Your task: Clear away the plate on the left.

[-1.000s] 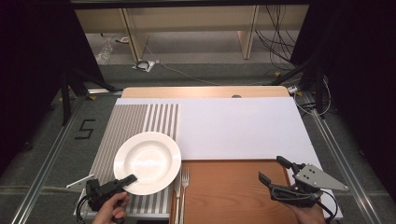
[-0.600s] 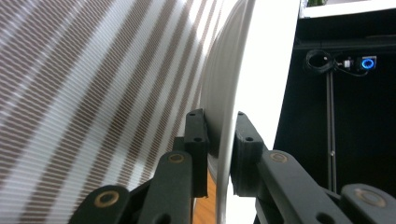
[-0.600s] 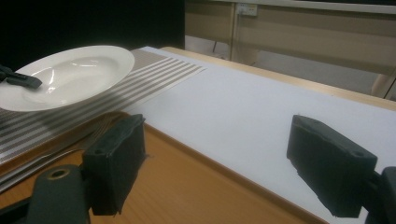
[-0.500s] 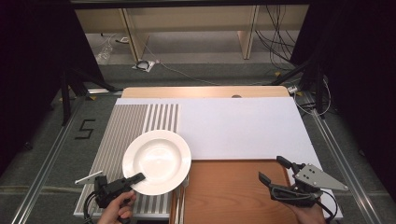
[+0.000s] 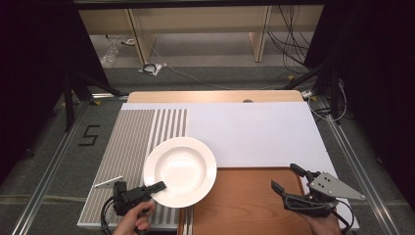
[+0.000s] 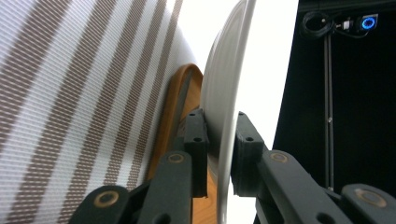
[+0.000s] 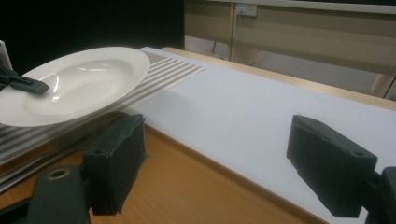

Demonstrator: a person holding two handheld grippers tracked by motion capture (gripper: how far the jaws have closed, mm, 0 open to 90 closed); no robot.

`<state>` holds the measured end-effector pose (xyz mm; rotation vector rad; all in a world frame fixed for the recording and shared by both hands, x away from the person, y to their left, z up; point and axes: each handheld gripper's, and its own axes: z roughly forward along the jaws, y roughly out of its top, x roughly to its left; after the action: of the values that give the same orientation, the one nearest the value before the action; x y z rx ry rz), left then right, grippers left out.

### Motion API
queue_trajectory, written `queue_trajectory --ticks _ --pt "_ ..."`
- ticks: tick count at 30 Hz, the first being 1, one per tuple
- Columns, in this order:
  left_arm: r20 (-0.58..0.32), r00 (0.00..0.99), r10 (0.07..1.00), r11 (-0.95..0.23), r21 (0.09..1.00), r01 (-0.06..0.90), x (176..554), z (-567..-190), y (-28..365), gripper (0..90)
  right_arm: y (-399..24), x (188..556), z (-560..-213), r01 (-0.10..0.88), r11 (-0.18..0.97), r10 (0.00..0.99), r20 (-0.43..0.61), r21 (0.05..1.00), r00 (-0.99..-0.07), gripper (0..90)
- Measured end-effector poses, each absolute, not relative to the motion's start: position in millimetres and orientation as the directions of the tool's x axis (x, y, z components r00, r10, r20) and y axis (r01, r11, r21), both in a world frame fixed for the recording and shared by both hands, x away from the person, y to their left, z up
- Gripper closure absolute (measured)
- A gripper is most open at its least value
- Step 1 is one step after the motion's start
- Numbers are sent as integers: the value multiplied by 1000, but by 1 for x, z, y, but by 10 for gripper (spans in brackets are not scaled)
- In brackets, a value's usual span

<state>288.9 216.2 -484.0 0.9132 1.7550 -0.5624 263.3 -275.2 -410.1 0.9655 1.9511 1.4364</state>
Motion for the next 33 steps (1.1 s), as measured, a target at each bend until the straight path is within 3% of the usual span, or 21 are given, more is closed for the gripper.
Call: queue_trajectory --ticks 33 --pt "-923 -96 372 415 72 907 297 -483 152 784 -276 263 -410 234 175 798 1 956 -603 203"
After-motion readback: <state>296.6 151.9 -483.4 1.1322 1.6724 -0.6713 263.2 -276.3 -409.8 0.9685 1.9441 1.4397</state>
